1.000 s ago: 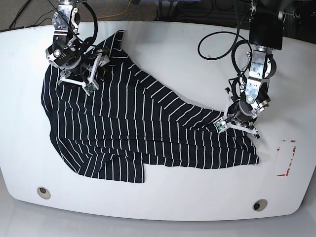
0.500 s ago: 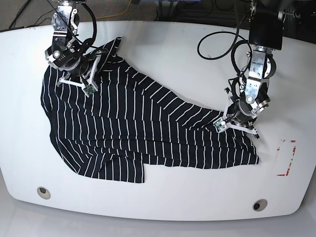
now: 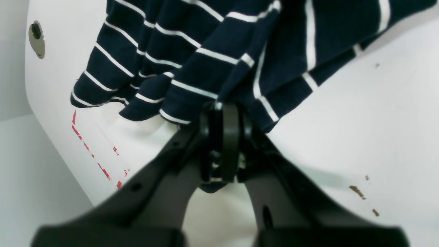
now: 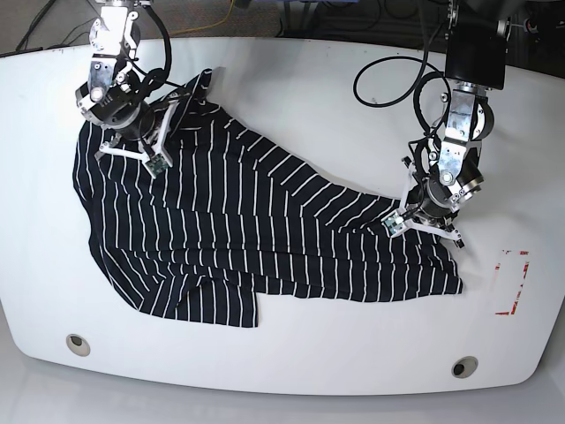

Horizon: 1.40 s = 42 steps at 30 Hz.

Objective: Layout the t-shirt on the table in an organized manner, then fold the t-shirt properly
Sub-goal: 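Hold the shirt corner raised with the right gripper, left gripper holding fabric, then pull both held shirt edges apart and away from the hem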

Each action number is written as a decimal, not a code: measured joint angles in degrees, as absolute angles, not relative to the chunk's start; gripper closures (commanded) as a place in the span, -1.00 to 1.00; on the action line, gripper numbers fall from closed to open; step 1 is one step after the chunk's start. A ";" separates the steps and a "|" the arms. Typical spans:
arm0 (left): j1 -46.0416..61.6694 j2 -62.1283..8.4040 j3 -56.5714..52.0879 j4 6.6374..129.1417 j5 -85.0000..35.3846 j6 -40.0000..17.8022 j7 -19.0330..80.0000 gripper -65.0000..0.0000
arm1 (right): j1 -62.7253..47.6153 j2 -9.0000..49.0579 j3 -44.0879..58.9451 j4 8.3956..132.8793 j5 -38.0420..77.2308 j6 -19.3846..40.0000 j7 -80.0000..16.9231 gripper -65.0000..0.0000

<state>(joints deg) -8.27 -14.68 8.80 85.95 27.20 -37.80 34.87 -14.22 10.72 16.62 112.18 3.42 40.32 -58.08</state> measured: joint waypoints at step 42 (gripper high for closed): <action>5.23 -14.96 5.17 110.15 28.51 -38.22 42.87 0.92 | -14.33 10.63 29.58 113.62 3.42 40.12 -59.81 0.98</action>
<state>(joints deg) 5.23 -14.96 5.17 110.15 28.51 -38.22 42.87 -14.33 10.63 29.58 113.62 3.42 40.12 -59.81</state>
